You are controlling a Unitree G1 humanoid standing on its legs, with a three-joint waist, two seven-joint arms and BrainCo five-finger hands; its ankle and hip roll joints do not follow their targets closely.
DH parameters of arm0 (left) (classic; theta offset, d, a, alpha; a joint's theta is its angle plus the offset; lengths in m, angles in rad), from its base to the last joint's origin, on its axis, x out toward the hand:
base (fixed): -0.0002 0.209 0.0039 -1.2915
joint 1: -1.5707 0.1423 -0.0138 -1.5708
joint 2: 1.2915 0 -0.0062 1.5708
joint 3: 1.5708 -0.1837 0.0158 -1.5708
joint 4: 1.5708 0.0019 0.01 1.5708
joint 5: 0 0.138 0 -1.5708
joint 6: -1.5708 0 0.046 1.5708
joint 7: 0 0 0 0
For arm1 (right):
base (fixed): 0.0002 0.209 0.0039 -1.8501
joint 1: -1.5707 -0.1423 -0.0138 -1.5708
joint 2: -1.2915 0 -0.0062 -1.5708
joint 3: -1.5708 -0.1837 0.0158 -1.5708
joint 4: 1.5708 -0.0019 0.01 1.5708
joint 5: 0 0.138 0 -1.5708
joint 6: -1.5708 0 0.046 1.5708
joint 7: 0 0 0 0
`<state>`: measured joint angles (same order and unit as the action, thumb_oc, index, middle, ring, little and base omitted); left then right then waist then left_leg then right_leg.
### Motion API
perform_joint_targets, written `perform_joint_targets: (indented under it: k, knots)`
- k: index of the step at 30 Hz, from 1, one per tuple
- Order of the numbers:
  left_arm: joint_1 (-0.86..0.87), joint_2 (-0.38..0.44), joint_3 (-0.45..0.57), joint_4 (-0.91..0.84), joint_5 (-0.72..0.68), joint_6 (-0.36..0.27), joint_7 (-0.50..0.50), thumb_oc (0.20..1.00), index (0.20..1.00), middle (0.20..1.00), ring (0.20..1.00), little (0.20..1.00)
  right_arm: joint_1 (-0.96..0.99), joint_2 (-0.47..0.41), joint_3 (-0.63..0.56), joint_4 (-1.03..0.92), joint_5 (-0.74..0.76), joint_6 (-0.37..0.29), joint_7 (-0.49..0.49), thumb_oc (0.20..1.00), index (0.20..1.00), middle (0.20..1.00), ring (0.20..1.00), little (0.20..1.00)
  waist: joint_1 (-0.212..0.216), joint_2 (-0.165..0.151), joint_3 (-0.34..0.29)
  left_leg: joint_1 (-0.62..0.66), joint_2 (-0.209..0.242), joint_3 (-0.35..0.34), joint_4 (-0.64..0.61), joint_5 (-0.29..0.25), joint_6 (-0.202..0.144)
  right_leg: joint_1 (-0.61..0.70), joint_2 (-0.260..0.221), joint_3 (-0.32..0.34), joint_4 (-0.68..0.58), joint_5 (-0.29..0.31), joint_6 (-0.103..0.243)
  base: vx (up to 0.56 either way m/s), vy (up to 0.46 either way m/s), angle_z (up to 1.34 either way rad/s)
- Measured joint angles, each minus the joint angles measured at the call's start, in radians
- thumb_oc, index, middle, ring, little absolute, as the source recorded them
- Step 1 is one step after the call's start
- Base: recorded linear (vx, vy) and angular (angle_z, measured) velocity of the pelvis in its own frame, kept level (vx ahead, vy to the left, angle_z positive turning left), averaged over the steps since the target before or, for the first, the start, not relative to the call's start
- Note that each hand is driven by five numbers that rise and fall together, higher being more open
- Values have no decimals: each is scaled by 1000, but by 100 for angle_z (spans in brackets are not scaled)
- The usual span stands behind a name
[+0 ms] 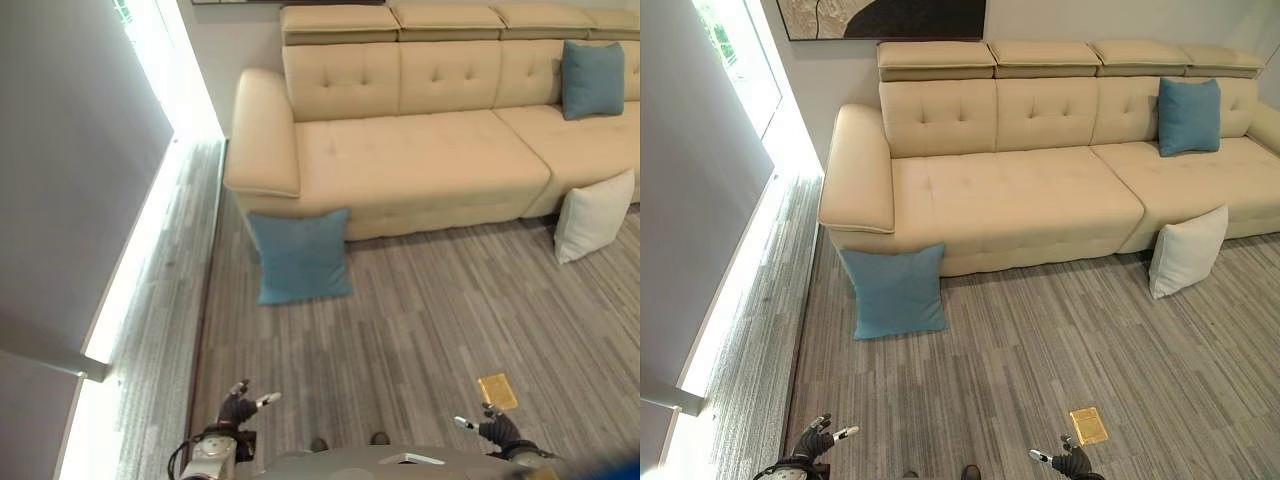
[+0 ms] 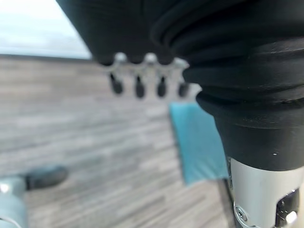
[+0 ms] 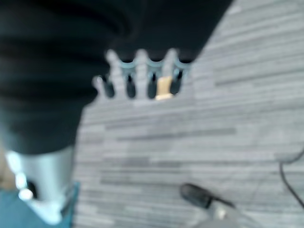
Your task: Pick up all the scattered cushions and arrange them neatly on the sofa.
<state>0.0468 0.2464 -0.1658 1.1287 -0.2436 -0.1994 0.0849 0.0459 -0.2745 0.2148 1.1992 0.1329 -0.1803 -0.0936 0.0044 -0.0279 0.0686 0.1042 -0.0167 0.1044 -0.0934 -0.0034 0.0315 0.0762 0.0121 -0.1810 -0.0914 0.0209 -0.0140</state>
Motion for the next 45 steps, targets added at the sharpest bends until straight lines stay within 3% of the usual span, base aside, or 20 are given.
perform_joint_targets:
  k: [12,21,24,27,28,31,32,34,35,38,42,43,45]
  knots:
    - [2,-1,0,18,2,1,0,1000,1000,1000,1000,1000,-5,1,13,14,0,13,2,1000,1000,1000,1000,1000,2,-1,0,-3,0,-4,-2,-1,-1,1,0,-2,-1,-3,1,-4,-14,0]
    - [-18,-3,-22,34,2,21,0,1000,1000,1000,1000,1000,-13,0,33,13,1,15,8,1000,1000,1000,1000,1000,1,6,3,-17,0,-46,2,3,-6,2,1,-34,0,-10,-11,-19,-62,14]
    - [-26,-5,-22,35,0,21,0,1000,1000,1000,1000,1000,-17,0,55,11,0,15,9,1000,1000,1000,1000,1000,4,6,8,-26,2,-71,2,8,-15,3,3,-61,0,-18,-19,-42,-110,30]
    - [-74,-6,-23,33,-1,20,0,1000,1000,1000,1000,1000,-63,-2,70,-5,0,15,10,1000,1000,1000,1000,1000,11,-15,75,-102,-6,-116,107,5,-64,0,-2,-90,0,-32,-11,-44,-89,50]
    - [-76,-8,-23,34,-1,20,-1,1000,1000,1000,1000,1000,-77,-3,72,-7,0,15,10,1000,1000,1000,1000,1000,19,-21,85,-112,-6,-115,118,6,-73,0,-4,-103,1,-30,-33,-6,-29,43]
    - [-71,-10,-24,34,-2,21,-1,1000,1000,1000,1000,1000,-90,-4,70,-10,0,14,9,1000,1000,1000,1000,1000,17,-29,98,-147,-4,-103,173,-14,-89,3,-5,-141,0,-35,-48,16,18,31]
    - [-73,-10,-23,34,-2,21,-1,1000,1000,1000,1000,1000,-89,-4,69,-15,0,14,7,1000,1000,1000,1000,1000,15,-31,102,-161,1,-71,196,-25,-90,3,-8,-157,0,-35,-55,39,43,40]
    - [-80,-11,-23,35,-3,22,-1,1000,1000,1000,1000,1000,-84,-2,70,-25,0,14,7,1000,1000,1000,1000,1000,3,-41,109,-180,31,50,216,-30,-84,6,-17,-187,-4,-49,-61,124,97,46]
    - [-78,-11,-23,35,-4,22,-1,1000,1000,1000,1000,1000,-81,-2,70,-24,0,15,8,1000,1000,1000,1000,1000,3,-39,109,-172,51,68,190,-26,-78,8,-15,-187,1,-50,-56,142,102,15]
    - [-68,-14,-25,42,-8,23,-1,1000,1000,1000,1000,1000,-91,-1,69,-28,0,17,8,1000,1000,1000,1000,1000,5,-28,101,-93,44,51,79,8,-36,15,-28,-152,22,-53,-8,142,182,-26]
    - [-85,-18,-25,41,-13,21,0,1000,1000,1000,1000,1000,-86,1,69,-30,-1,20,9,1000,1000,1000,1000,1000,5,-12,80,-65,13,71,43,3,4,-33,-69,-109,123,-85,20,87,189,-13]
    - [-101,-17,-23,40,-20,21,0,1000,1000,1000,1000,1000,-90,2,70,-29,-1,22,9,1000,1000,1000,1000,1000,11,-12,81,-59,-1,73,37,-2,15,-56,-82,-85,166,-90,36,58,180,-23]
    - [-103,-15,-23,41,-21,21,0,1000,1000,1000,1000,1000,-121,2,78,-36,-1,24,9,1000,1000,1000,1000,1000,14,11,84,-42,14,96,13,4,32,-157,-105,-76,368,-126,64,101,120,-21]
